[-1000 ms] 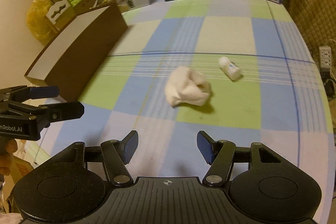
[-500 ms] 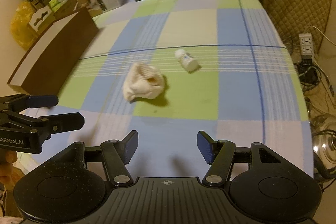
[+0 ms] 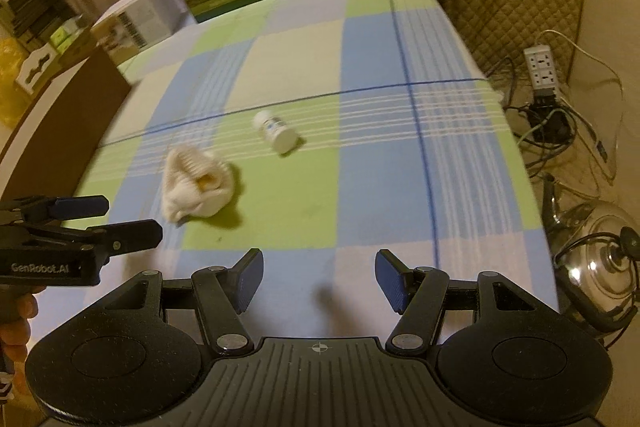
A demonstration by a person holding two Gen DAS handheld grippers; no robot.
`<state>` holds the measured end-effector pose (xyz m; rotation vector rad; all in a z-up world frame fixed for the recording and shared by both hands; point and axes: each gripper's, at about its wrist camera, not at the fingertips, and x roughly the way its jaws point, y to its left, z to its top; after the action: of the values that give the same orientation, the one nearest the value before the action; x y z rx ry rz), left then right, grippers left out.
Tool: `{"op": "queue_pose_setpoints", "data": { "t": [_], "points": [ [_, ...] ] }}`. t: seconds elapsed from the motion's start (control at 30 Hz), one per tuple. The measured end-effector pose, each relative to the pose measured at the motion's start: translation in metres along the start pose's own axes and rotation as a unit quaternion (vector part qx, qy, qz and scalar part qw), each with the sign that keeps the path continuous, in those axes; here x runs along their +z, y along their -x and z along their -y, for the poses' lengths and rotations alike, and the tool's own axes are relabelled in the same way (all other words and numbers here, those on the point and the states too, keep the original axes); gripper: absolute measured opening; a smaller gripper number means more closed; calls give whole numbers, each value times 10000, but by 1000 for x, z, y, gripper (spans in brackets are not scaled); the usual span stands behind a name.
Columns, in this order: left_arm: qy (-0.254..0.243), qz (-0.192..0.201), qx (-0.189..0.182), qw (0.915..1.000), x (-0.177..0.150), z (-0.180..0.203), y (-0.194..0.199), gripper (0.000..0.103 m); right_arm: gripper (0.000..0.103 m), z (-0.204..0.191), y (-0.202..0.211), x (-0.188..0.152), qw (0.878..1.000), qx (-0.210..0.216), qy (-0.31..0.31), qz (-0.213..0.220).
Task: Organize objects
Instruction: 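Grasp the white towel with the left tool while the right tool grasps the pill bottle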
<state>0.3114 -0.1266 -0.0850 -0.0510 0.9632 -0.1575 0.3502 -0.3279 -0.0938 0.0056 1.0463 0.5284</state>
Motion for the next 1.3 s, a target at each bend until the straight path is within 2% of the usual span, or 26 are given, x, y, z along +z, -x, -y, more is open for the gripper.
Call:
{"op": "queue_pose_setpoints", "data": {
  "t": [0.27, 0.57, 0.77, 1.03, 1.3],
  "points": [
    [50, -48, 93, 9999, 21, -3, -37, 94, 59, 22, -6, 18, 9995, -184, -231, 133],
    [-1, -246, 289, 9993, 29, -7, -69, 82, 59, 35, -15, 25, 9990, -205, -387, 106],
    [-129, -212, 270, 9993, 28, -5, -72, 67, 59, 31, -24, 29, 9994, -108, -319, 56],
    [-318, -29, 238, 9992, 30, -5, -57, 34, 59, 14, -42, 40, 9998, 168, 38, 96],
    [42, 200, 551, 9983, 36, -32, -31, 31, 59, -14, -71, 62, 9957, 395, 793, 255]
  ]
}}
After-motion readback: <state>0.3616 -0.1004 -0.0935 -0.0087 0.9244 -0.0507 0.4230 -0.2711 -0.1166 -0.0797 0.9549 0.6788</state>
